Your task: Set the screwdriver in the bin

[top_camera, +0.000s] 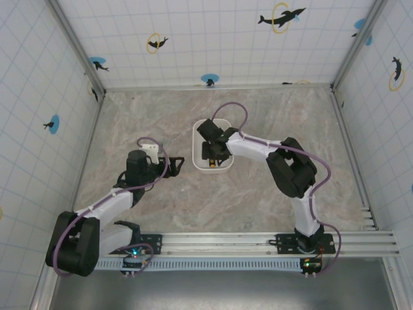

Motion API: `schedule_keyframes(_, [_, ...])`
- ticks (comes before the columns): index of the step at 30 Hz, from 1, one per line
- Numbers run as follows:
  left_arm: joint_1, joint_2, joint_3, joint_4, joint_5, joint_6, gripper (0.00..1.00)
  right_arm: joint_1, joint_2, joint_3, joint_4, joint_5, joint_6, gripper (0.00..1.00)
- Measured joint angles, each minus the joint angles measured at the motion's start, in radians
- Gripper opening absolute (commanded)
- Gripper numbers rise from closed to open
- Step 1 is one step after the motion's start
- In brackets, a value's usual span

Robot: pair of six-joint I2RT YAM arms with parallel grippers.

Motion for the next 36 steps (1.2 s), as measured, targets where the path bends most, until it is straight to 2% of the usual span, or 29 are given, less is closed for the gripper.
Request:
schedule_keyframes(7, [0.000,-0.040,0.040,-0.060,-0.032,0.040,0.98,-0.006,-0.128,0.013,-0.082,0.021,-0.105,0.60])
schedule_keyframes(13, [0.000,-0.054,0.095,-0.085,-0.092,0.093,0.98,-0.058,-0.347,-0.042,-0.064,0.067,-0.245,0.60])
schedule_keyframes(19, [0.000,-0.073,0.111,-0.065,-0.143,0.168,0.98,-0.227,-0.593,-0.264,0.005,0.115,-0.361,0.61])
schedule_keyframes(26, [0.000,-0.093,0.126,-0.048,-0.230,0.275,0.98,-0.472,-0.793,-0.523,0.138,0.119,-0.428,0.61])
schedule_keyframes(31, [0.000,-0.093,0.129,-0.032,-0.311,0.328,0.98,-0.626,-0.877,-0.680,0.286,0.109,-0.426,0.61])
schedule_keyframes(36, [0.000,-0.093,0.129,0.003,-0.369,0.362,0.98,-0.713,-0.916,-0.830,0.426,0.104,-0.431,0.62])
